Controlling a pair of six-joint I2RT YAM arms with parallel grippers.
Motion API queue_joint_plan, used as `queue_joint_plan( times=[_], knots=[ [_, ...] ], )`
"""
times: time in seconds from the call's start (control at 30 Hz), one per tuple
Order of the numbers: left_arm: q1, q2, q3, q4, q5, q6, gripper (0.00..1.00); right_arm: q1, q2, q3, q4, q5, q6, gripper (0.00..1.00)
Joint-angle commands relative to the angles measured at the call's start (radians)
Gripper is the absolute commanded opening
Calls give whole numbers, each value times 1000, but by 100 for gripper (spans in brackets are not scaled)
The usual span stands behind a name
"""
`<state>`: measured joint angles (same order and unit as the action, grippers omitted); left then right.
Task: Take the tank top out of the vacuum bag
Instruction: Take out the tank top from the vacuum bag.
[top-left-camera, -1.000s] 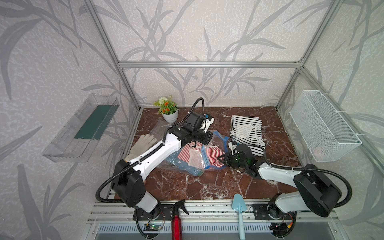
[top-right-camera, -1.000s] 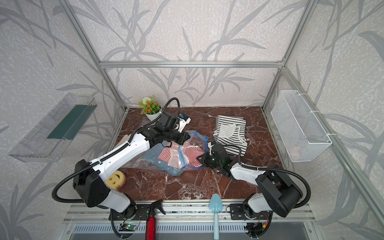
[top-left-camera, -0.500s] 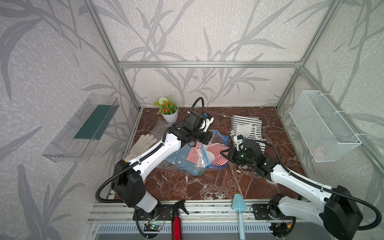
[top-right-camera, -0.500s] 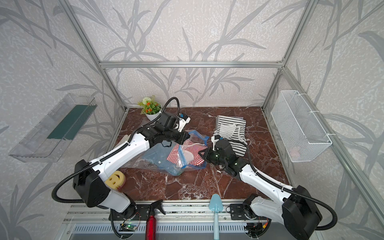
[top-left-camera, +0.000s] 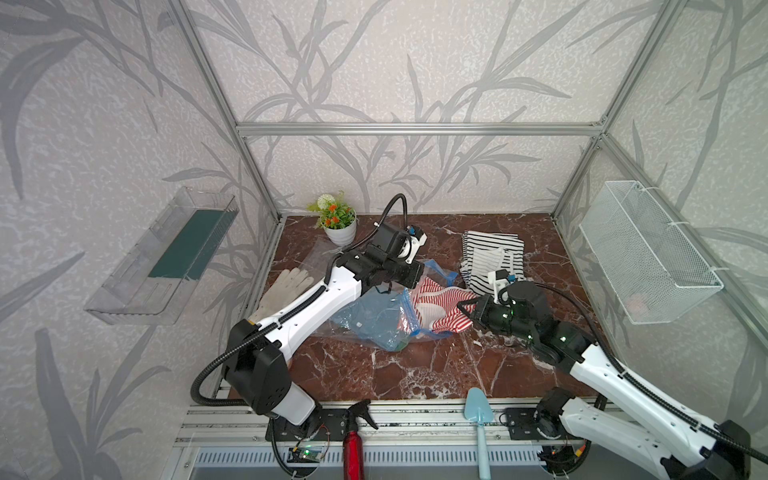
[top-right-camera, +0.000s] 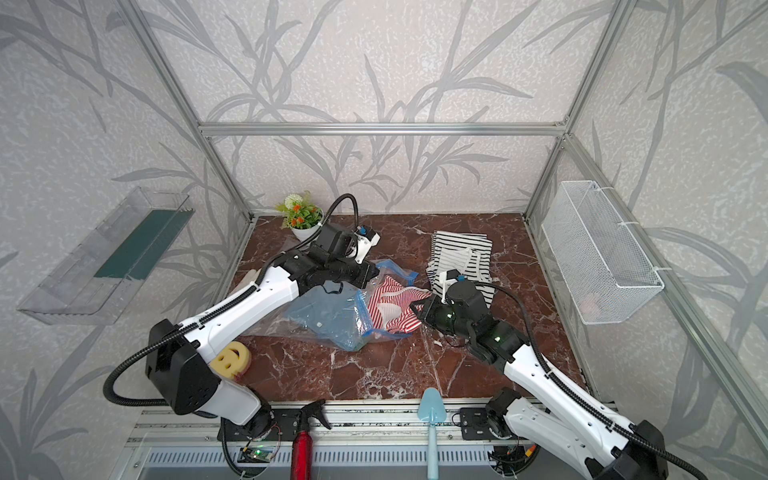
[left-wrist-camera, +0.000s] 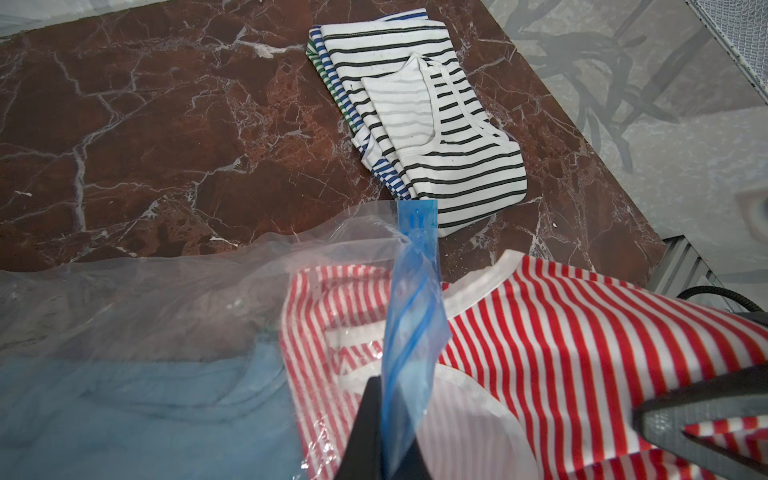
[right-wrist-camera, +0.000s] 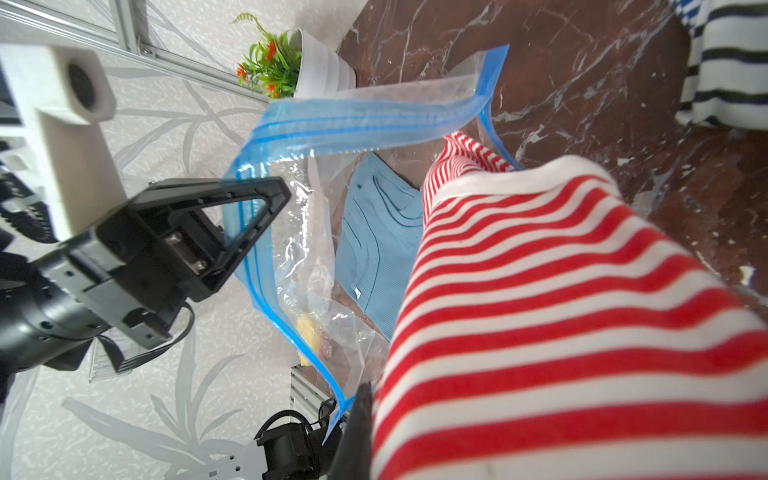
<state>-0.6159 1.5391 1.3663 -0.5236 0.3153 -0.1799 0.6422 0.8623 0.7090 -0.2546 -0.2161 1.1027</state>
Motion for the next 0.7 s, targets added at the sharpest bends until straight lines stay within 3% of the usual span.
queue_joint_plan(
  times=[0.0,0.67],
  knots=[
    [10,1,33,-13,-6,5,0,4,-42,41,-76,40,-16,0],
    [21,9,37,-17,-11,10,0,-17,-149,216,-346,107,4,0]
  ],
)
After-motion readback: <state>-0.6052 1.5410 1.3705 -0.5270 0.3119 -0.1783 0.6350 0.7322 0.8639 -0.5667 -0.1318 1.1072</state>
